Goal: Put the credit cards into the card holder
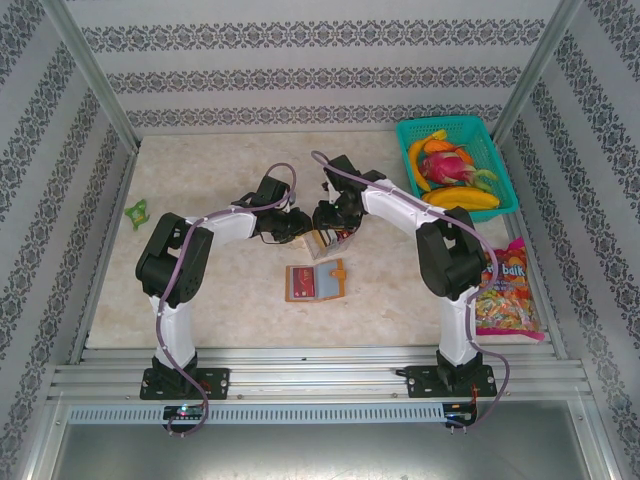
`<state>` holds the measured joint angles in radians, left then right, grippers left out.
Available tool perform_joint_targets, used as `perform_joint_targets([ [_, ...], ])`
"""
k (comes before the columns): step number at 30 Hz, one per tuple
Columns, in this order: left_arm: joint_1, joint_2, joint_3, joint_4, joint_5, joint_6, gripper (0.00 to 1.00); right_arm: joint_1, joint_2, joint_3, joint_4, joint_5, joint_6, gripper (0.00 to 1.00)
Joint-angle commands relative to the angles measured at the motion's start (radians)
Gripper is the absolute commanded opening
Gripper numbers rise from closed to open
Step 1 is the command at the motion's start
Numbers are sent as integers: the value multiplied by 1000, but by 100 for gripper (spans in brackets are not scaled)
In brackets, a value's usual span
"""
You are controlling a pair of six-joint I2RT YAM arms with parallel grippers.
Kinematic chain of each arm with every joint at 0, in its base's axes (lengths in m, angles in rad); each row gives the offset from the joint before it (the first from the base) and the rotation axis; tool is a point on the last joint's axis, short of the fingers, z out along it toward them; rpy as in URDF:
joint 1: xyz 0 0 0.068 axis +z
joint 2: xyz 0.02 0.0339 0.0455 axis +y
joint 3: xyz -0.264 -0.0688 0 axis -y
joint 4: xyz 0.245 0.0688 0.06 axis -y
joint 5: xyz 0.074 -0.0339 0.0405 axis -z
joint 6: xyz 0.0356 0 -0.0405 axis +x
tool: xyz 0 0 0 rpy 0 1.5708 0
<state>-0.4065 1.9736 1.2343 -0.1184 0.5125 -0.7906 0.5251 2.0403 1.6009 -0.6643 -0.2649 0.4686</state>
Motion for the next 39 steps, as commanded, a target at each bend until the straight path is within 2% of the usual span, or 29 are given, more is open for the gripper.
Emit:
perform_joint_targets([
  [1, -16, 16, -35, -93, -19, -1, 24, -4, -60, -13, 26, -61, 15, 44],
  [23, -15, 20, -29, -97, -21, -2, 24, -25, -72, -33, 33, -73, 30, 38],
  [27, -16, 18, -30, -97, -20, -2, 24, -32, -72, -44, 22, -61, 40, 34],
  [39, -16, 18, -26, -102, -20, 0, 24, -45, -114, -88, 71, -116, 56, 30],
])
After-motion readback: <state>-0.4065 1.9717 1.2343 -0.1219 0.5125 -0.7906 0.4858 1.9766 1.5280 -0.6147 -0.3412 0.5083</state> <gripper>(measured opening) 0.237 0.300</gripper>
